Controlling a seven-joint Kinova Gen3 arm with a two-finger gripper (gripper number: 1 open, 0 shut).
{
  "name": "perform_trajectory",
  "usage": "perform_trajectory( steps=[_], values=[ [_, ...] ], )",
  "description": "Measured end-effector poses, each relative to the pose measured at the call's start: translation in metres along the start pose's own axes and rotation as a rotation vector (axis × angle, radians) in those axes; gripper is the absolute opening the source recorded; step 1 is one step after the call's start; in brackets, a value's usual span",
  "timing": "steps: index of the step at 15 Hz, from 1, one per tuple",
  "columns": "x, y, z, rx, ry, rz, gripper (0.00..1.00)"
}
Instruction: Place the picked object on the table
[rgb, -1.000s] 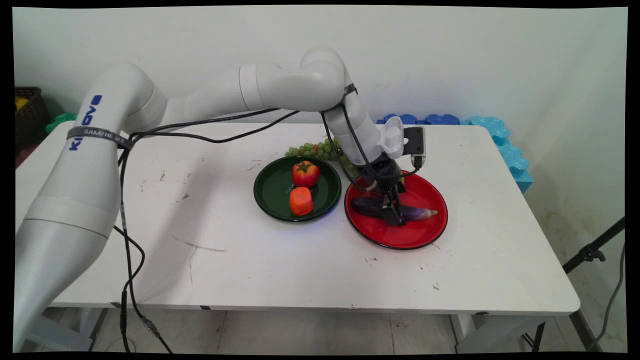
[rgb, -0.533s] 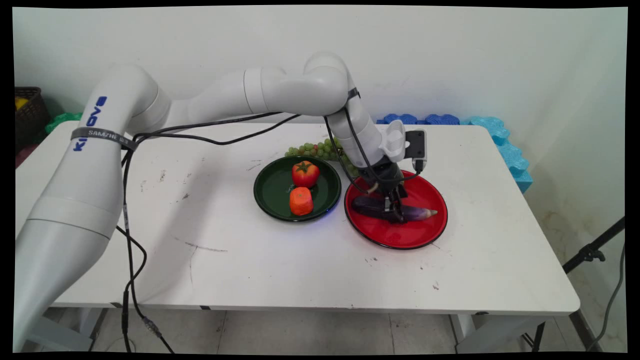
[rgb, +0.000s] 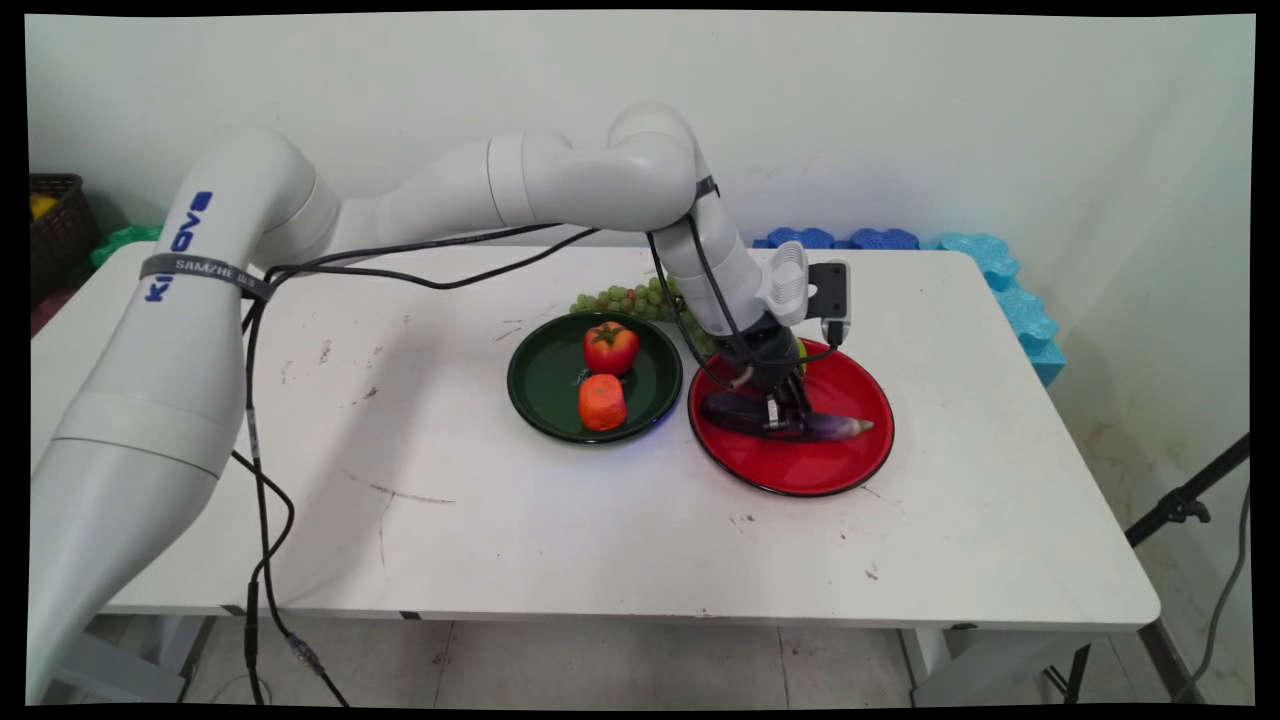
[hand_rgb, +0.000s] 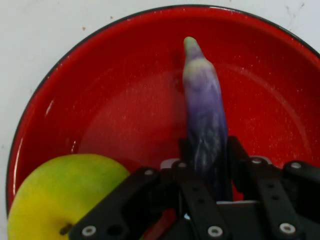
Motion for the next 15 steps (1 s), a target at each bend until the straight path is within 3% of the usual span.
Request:
perform_trajectory(
  steps=[7, 15],
  values=[
    [0.005, 0.004, -0.018, 0.007, 0.013, -0.005, 0.0],
    [0.022, 0.009, -0.073, 0.053, 0.06, -0.08, 0.0]
  ],
)
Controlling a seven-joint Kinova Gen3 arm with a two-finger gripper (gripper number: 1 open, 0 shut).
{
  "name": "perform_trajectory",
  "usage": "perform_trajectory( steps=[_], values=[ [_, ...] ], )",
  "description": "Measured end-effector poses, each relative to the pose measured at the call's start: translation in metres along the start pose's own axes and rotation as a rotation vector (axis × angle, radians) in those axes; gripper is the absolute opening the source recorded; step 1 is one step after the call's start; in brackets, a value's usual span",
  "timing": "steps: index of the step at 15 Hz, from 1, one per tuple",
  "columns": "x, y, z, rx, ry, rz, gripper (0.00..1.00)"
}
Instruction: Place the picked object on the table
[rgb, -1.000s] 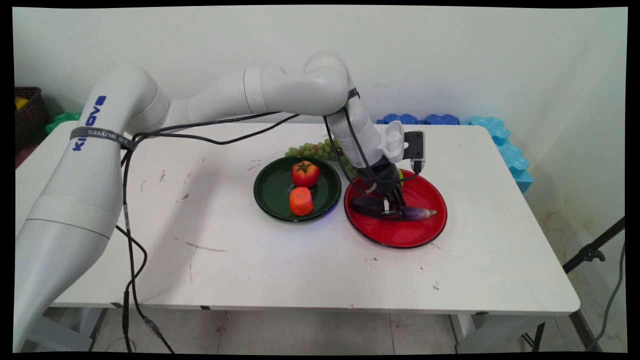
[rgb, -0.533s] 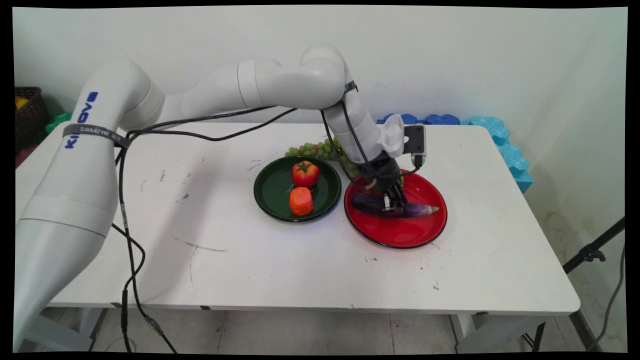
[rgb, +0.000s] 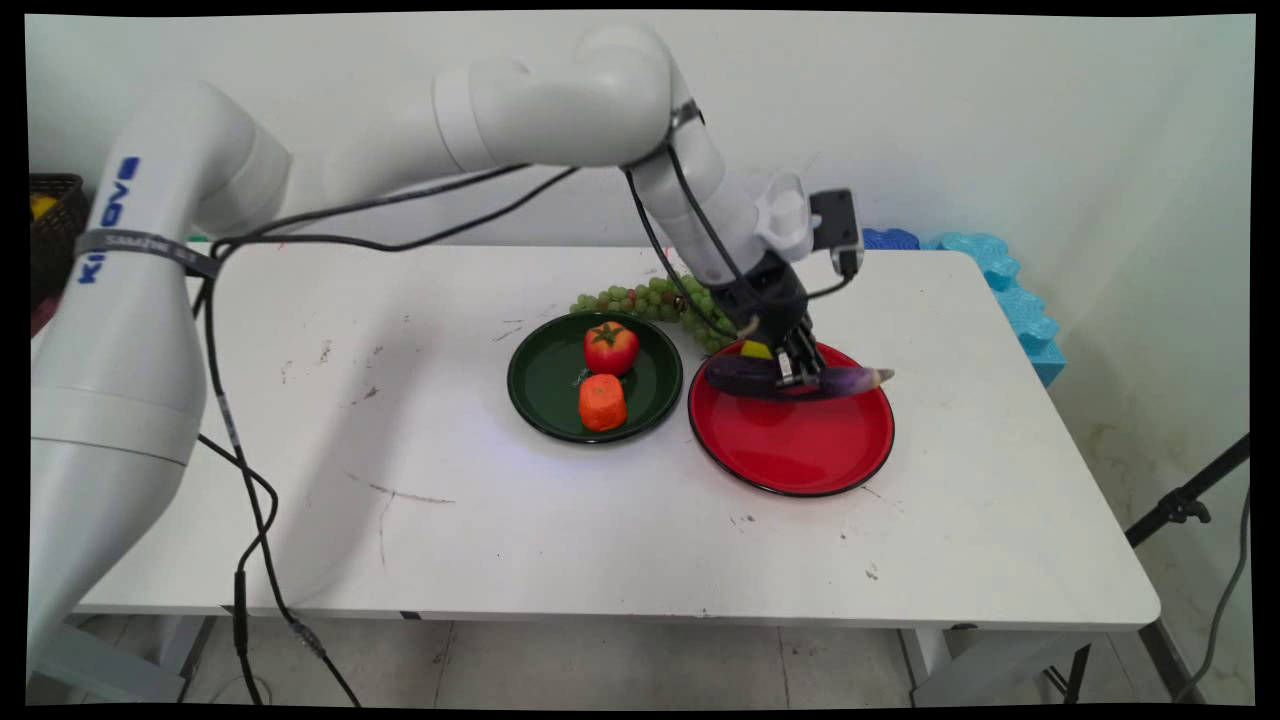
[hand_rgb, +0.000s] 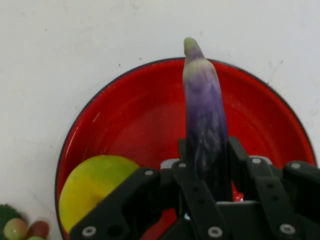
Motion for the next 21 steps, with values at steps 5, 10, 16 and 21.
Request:
perform_trajectory(
  steps=[5, 10, 16, 21],
  values=[
    [0.002, 0.014, -0.046, 0.019, 0.035, -0.066, 0.0],
    [-0.009, 0.035, -0.091, 0.026, 0.06, -0.113, 0.0],
    [-0.04, 0.068, -0.12, 0.018, 0.062, -0.164, 0.0],
    [-0.078, 0.097, -0.121, 0.002, 0.043, -0.189, 0.0]
  ],
)
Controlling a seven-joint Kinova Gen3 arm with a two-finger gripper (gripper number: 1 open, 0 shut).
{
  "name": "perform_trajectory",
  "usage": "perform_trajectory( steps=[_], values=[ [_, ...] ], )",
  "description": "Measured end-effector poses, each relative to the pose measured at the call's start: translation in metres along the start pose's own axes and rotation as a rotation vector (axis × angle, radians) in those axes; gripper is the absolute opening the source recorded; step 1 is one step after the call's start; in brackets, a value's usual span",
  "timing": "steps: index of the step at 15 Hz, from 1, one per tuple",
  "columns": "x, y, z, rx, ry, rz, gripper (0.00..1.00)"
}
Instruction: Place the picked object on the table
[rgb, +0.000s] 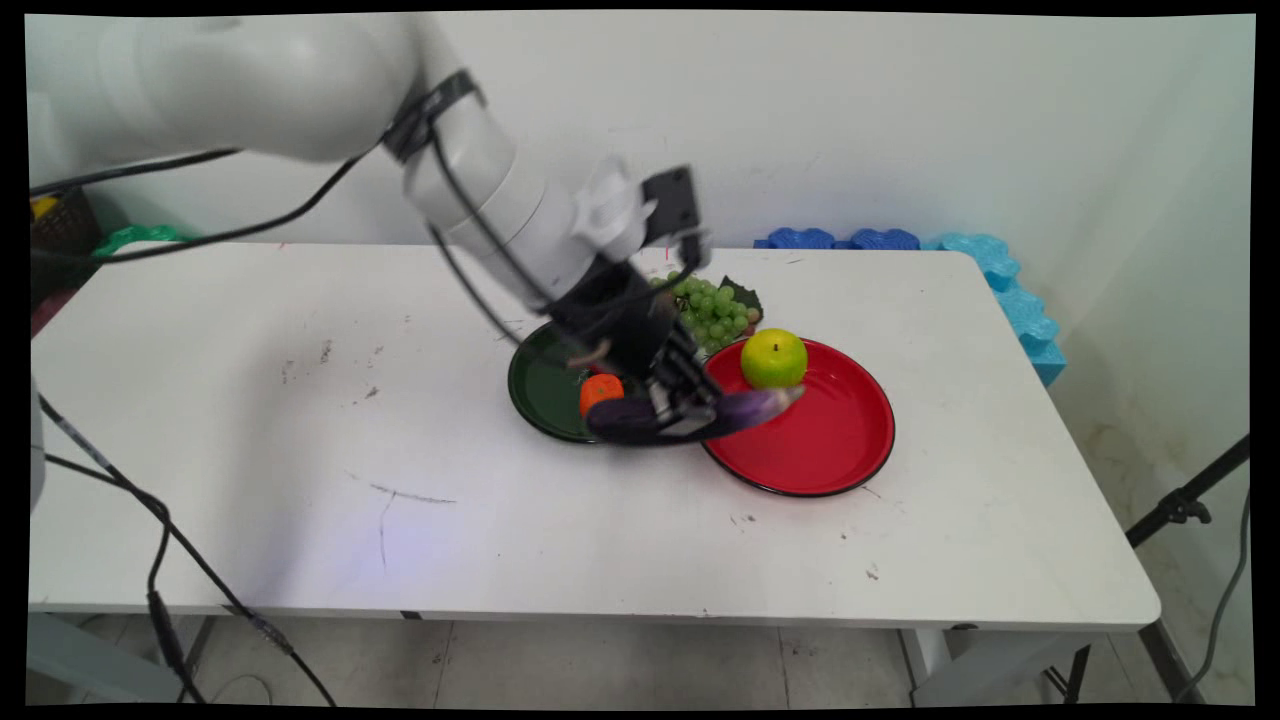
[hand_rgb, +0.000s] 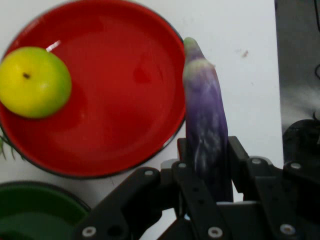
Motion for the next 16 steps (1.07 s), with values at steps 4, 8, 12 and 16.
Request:
perform_trajectory(
  steps=[4, 8, 12, 16],
  values=[
    [-0.03, 0.013, 0.01, -0.011, -0.01, -0.008, 0.0],
    [-0.05, 0.02, 0.025, -0.019, -0.016, -0.017, 0.0],
    [-0.065, 0.027, 0.047, -0.029, -0.024, -0.028, 0.0],
    [-0.073, 0.032, 0.067, -0.042, -0.032, -0.031, 0.0]
  ],
)
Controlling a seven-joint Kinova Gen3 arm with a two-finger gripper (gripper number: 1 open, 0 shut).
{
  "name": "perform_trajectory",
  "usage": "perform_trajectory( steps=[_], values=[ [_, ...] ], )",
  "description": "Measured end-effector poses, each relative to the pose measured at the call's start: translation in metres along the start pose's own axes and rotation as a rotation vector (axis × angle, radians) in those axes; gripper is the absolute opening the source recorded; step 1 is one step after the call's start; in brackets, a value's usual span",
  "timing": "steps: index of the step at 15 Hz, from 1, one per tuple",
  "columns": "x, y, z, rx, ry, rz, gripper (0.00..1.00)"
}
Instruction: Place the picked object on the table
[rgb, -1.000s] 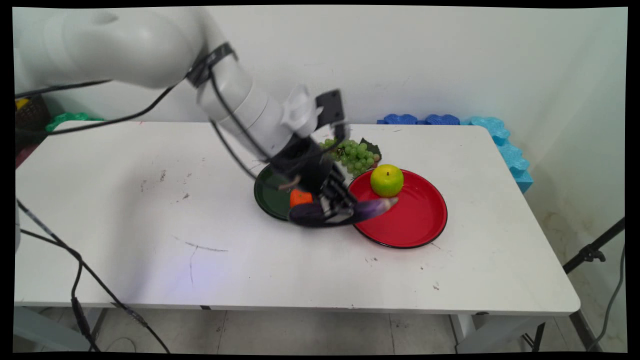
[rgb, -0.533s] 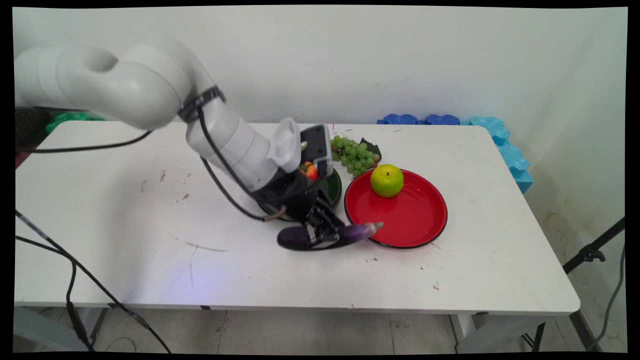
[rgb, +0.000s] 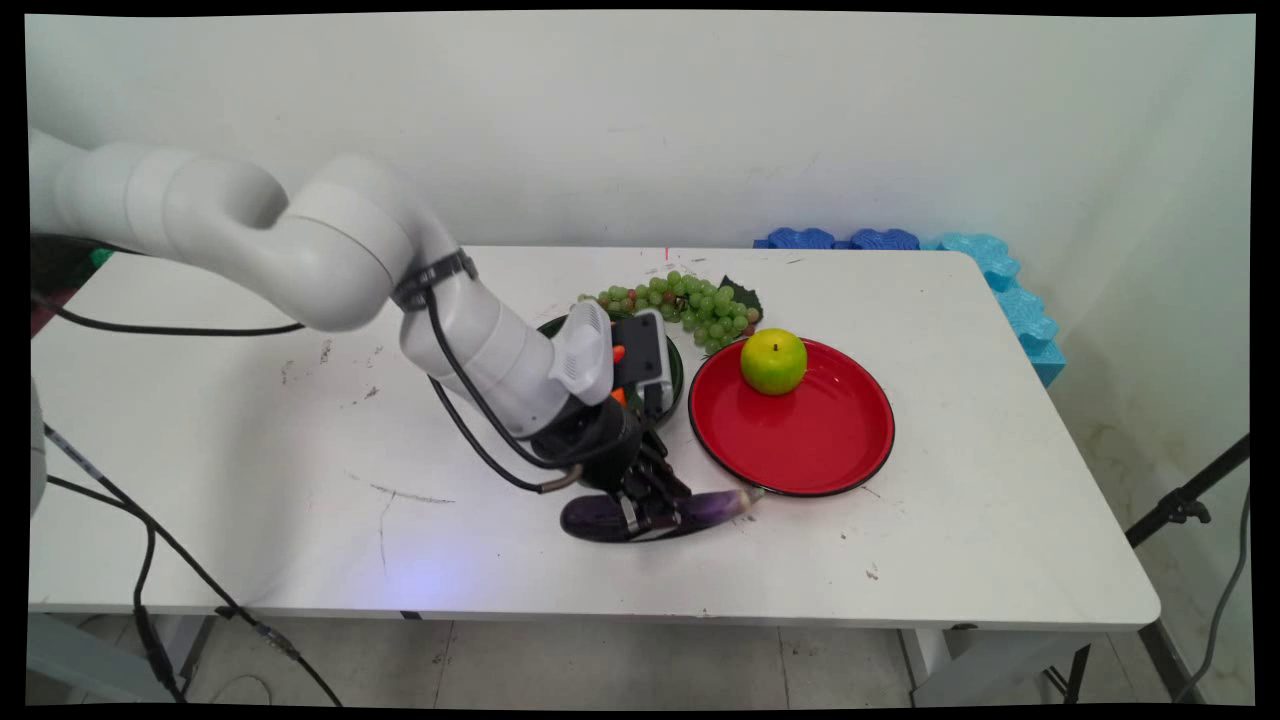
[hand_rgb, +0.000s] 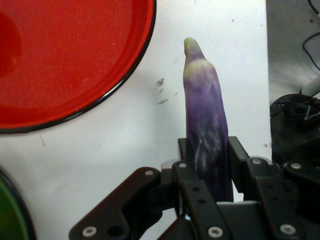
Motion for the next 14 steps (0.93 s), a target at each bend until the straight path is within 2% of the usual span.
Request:
perform_trajectory(
  steps=[7, 14],
  values=[
    [-0.005, 0.002, 0.024, -0.011, -0.009, 0.003, 0.0],
    [-0.005, 0.002, 0.034, -0.015, -0.012, 0.005, 0.0]
  ],
)
